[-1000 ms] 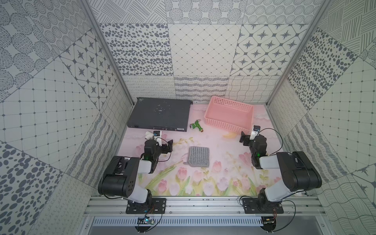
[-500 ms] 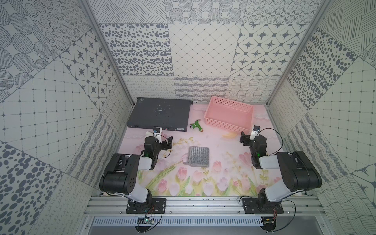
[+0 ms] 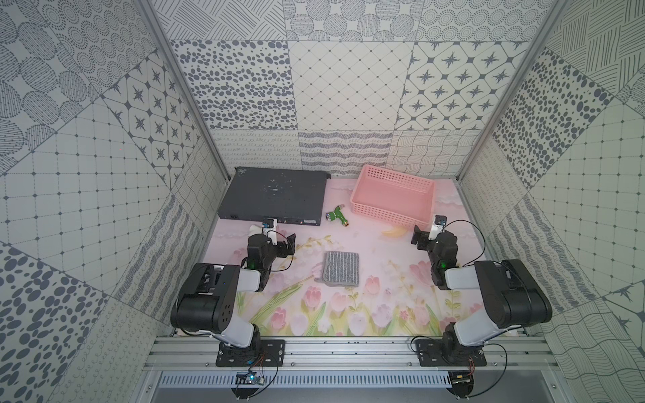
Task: Fold the square dishcloth
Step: Reset both arms
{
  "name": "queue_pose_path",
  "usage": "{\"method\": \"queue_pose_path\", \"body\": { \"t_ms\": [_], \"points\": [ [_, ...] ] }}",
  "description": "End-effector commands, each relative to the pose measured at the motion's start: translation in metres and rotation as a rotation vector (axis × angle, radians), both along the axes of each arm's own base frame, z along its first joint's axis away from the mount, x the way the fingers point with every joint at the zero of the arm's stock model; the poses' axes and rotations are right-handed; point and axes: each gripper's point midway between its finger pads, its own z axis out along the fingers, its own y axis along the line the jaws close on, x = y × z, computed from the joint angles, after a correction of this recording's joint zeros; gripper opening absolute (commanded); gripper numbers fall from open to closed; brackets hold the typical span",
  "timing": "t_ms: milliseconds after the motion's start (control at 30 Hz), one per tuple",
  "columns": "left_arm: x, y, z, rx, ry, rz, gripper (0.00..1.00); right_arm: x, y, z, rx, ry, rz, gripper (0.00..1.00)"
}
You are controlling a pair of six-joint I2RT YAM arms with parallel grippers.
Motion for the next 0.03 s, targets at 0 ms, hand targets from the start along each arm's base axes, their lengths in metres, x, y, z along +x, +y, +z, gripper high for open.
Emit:
{"method": "queue_pose_path", "body": {
  "t_ms": [0],
  "points": [
    [0.0024,0.0044,0.0005,0.002,0.001,0.016,0.99,0.0034,-0.0007,0.0095,-0.003,-0.033,-0.008,0.97]
  ]
}}
